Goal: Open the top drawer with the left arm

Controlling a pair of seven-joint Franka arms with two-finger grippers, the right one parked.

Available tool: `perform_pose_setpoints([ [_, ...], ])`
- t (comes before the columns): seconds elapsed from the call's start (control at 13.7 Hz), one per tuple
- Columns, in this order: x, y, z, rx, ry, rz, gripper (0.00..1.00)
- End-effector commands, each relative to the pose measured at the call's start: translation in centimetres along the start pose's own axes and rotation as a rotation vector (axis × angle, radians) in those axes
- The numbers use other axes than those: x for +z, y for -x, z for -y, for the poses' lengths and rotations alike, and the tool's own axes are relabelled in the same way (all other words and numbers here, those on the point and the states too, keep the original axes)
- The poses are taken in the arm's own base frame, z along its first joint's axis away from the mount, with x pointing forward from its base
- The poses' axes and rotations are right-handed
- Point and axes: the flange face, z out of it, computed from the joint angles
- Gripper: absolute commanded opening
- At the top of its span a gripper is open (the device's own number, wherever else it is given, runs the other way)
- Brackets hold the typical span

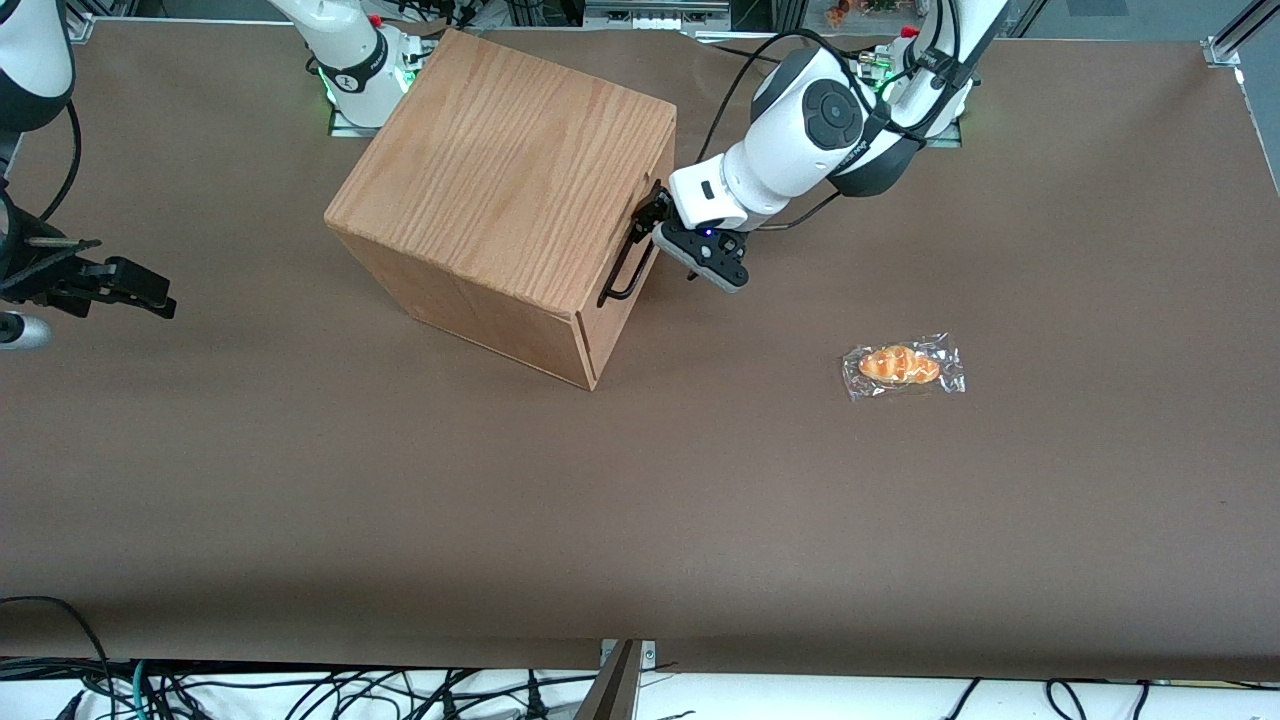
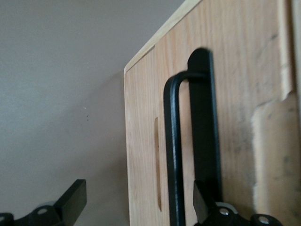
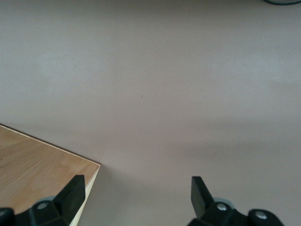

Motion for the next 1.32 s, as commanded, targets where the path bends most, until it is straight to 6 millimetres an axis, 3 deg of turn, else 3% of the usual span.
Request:
perform_pose_setpoints([
  [0.0, 0.4, 0.8, 0.3, 0.03, -0.029, -0.003, 1.0],
  [0.59, -1.5, 1.0, 2.6, 0.032, -0.094, 0.063, 1.0],
  [1.24, -4.2, 0.1, 8.3, -0.014, -0.186, 0.109, 1.0],
])
